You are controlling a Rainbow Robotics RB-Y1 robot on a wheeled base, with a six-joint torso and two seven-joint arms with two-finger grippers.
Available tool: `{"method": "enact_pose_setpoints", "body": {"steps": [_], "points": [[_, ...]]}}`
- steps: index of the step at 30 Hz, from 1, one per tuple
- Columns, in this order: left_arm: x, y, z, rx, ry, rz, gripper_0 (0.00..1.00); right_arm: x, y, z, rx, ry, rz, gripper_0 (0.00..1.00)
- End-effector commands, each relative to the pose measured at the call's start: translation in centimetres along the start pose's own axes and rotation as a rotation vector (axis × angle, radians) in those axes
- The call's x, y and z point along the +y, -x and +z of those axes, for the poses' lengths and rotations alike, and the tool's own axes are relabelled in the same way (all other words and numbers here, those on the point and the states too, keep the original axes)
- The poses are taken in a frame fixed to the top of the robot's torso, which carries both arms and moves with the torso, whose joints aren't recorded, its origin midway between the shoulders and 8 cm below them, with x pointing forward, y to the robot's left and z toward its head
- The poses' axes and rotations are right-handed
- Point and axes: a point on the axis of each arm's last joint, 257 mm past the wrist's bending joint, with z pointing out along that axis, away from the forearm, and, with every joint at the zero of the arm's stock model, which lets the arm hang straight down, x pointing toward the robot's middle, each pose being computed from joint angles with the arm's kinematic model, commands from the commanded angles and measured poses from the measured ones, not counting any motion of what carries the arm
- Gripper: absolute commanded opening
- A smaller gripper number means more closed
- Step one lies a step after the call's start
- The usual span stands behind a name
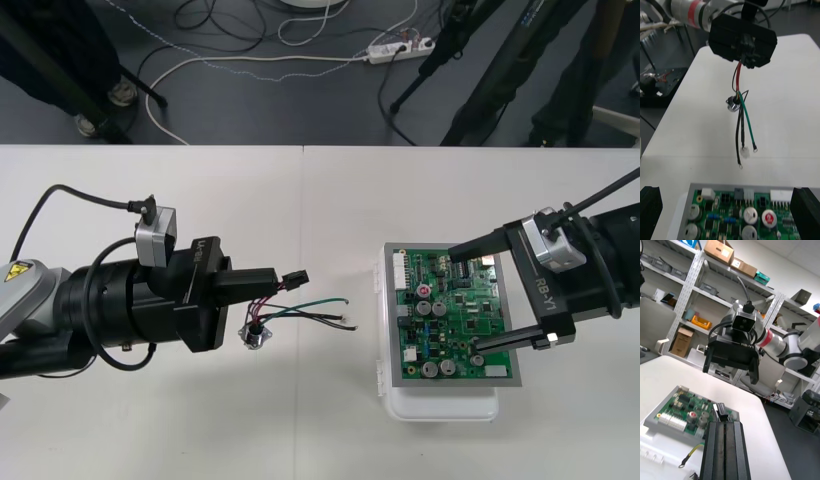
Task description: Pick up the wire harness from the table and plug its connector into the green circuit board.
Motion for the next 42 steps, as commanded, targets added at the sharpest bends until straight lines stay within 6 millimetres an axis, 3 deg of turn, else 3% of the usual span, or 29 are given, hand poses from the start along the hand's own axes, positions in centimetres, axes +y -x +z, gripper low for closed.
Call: {"method": "enact_pose_setpoints", "body": {"steps": [1, 11, 17, 22, 26, 33, 42], "points": [[-1.2, -1.3, -2.2, 0.042, -0.069, 0.124, 0.0, -0.1, -3.4, -3.1, 0.131, -0.014, 0.049, 1.0], [-1.0, -3.4, -5.0, 0.075, -0.162, 0.193, 0.0, -3.2, -8.4, -7.4, 0.319, -0.148, 0.081, 1.0], [-0.7, -4.9, -6.2, 0.105, -0.213, 0.238, 0.0, -3.7, -10.2, -8.6, 0.399, -0.175, 0.088, 1.0], [2.0, -6.6, -6.6, 0.138, -0.175, 0.274, 0.0, -4.1, -12.0, -9.8, 0.479, -0.207, 0.1, 1.0], [3.2, -8.0, -5.8, 0.157, -0.175, 0.29, 0.0, -4.0, -13.1, -10.4, 0.512, -0.219, 0.114, 1.0], [3.5, -10.0, -3.5, 0.147, -0.215, 0.287, 0.0, -4.2, -14.5, -11.4, 0.578, -0.24, 0.108, 1.0], [2.5, -10.3, -0.9, 0.117, -0.276, 0.295, 0.0, -4.4, -16.0, -12.5, 0.65, -0.263, 0.113, 1.0]]}}
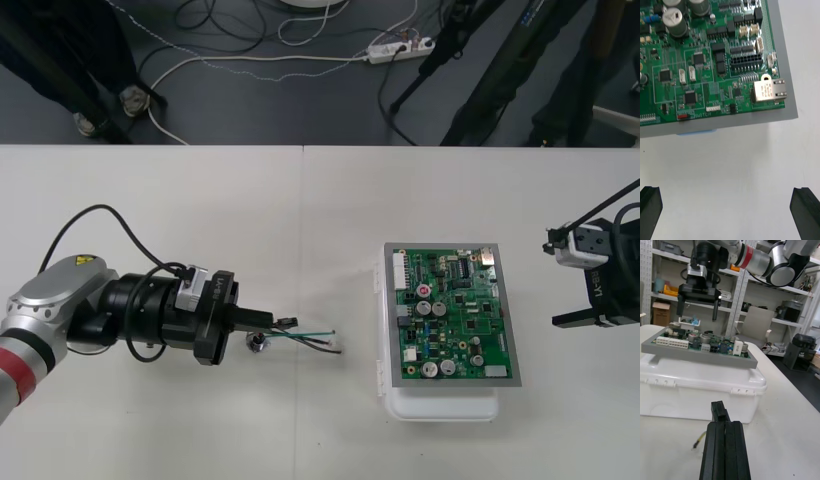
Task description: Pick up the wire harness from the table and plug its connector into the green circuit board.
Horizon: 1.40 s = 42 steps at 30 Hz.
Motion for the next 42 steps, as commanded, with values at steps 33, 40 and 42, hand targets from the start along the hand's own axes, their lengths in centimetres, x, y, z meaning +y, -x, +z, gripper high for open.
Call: {"method": "enact_pose_setpoints", "body": {"steps": [33, 40, 42], "points": [[2.8, 1.8, 9.2, -0.032, -0.026, 0.096, 0.0, 0.2, -1.8, 4.1, 0.252, -0.106, -0.088, 1.0], [3.1, 2.0, 10.3, -0.03, -0.028, 0.094, 0.0, 0.7, -1.2, 5.1, 0.244, -0.092, -0.105, 1.0], [3.2, 2.1, 10.6, -0.033, -0.03, 0.094, 0.0, 1.1, -1.0, 5.4, 0.247, -0.082, -0.117, 1.0]]}}
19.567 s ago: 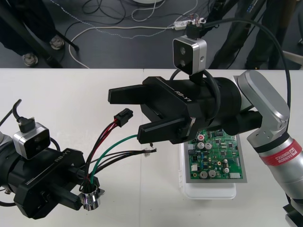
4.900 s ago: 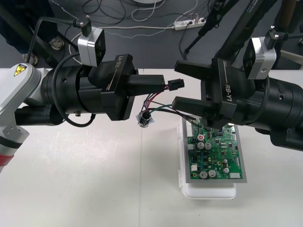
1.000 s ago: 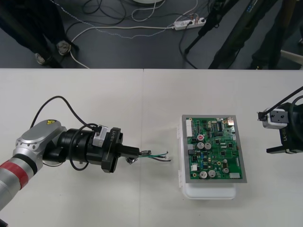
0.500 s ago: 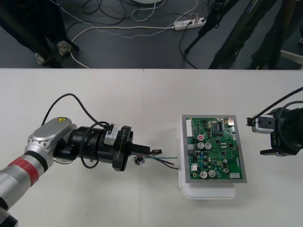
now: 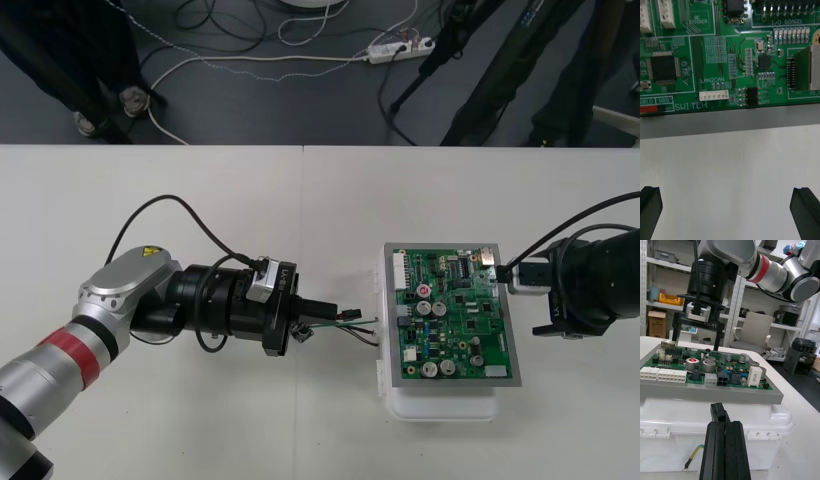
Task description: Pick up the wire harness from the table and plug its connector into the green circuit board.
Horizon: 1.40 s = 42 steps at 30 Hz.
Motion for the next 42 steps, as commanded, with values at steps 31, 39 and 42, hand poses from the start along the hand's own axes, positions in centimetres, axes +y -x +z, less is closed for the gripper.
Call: {"method": "enact_pose_setpoints", "body": {"steps": [31, 39, 42], "points": [[0.4, 1.8, 6.0, -0.014, -0.072, 0.041, 0.0, 2.6, 2.8, 2.0, 0.021, 0.04, -0.06, 1.0], [0.5, 2.1, 6.8, -0.02, -0.074, 0.041, 0.0, 2.8, 3.7, 1.9, 0.007, 0.042, -0.067, 1.0], [0.6, 2.0, 7.0, -0.012, -0.072, 0.043, 0.0, 2.8, 3.8, 2.0, 0.004, 0.042, -0.065, 1.0]]}}
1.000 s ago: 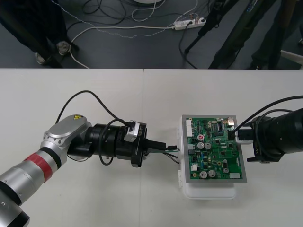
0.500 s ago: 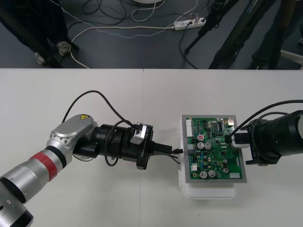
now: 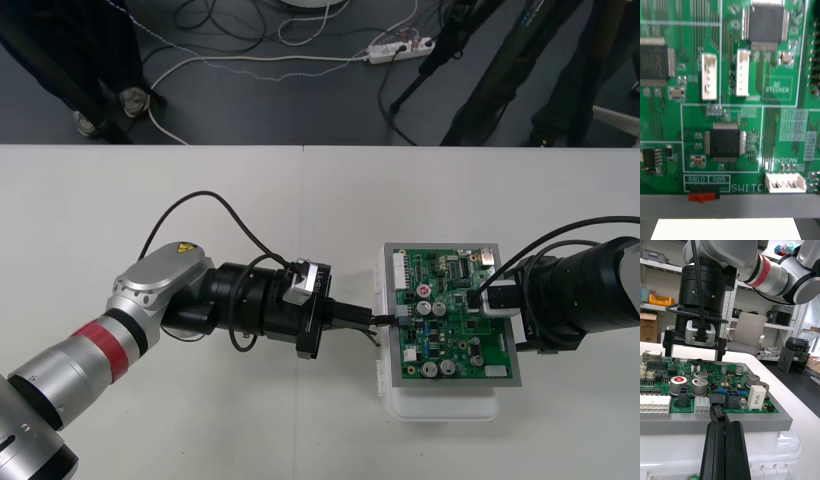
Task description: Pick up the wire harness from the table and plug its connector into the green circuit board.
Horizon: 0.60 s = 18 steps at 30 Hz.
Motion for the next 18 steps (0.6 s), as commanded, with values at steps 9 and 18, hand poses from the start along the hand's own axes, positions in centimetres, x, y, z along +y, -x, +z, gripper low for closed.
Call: {"method": "enact_pose_setpoints", "body": {"steps": [9, 18], "points": [[0.94, 1.56, 3.07, -0.001, -0.033, 0.031, 0.0, 0.43, 2.14, 0.05, -0.034, -0.004, 0.021, 1.0], [0.51, 1.18, 3.07, 0.009, -0.045, 0.029, 0.0, 0.5, 2.11, 0.07, -0.034, -0.002, 0.018, 1.0]]}}
